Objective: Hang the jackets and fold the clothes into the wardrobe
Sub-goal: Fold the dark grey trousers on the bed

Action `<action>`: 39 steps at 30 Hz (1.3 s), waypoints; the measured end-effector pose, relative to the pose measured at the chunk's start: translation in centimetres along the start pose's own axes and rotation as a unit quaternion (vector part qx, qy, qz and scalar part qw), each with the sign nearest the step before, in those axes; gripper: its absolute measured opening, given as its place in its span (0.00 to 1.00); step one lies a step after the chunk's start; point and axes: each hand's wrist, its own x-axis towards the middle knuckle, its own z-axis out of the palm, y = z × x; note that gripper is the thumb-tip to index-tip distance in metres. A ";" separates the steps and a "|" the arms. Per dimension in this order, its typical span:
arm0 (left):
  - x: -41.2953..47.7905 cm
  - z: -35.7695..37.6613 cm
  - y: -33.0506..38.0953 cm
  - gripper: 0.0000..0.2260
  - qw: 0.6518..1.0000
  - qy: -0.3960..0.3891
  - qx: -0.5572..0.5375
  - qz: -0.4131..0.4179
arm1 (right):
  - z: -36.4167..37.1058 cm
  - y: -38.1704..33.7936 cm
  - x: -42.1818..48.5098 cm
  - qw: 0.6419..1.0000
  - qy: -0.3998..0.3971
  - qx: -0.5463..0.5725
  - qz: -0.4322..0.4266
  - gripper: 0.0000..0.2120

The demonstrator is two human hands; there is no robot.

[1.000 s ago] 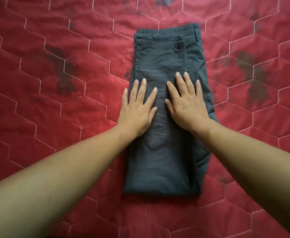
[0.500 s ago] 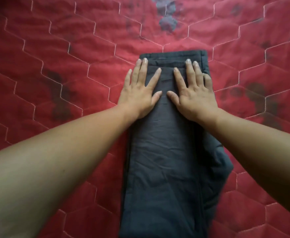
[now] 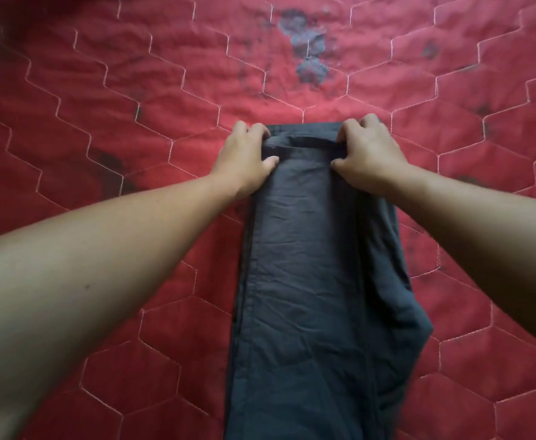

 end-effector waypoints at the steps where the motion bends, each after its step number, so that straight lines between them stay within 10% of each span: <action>1: -0.1 -0.3 -0.1 0.17 1.000 -0.001 -0.021 -0.011 | -0.2 -0.1 -0.1 1.000 -0.017 0.012 0.009 0.15; 8: 1.5 -2.3 1.4 0.17 0.993 0.030 -0.108 -0.023 | -2.5 -0.5 0.7 0.996 0.048 0.073 -0.004 0.17; 15: -3.5 2.4 1.3 0.32 0.993 0.029 0.106 0.052 | 3.3 -0.4 -3.9 0.984 0.091 -0.140 -0.064 0.33; 28: -21.3 9.3 -4.6 0.32 0.939 -0.023 0.242 0.242 | 11.4 4.5 -20.3 0.978 0.050 -0.175 -0.105 0.36; 39: -34.0 8.8 -8.8 0.41 0.934 -0.126 0.266 0.205 | 14.2 7.9 -36.3 0.963 -0.034 -0.220 -0.148 0.42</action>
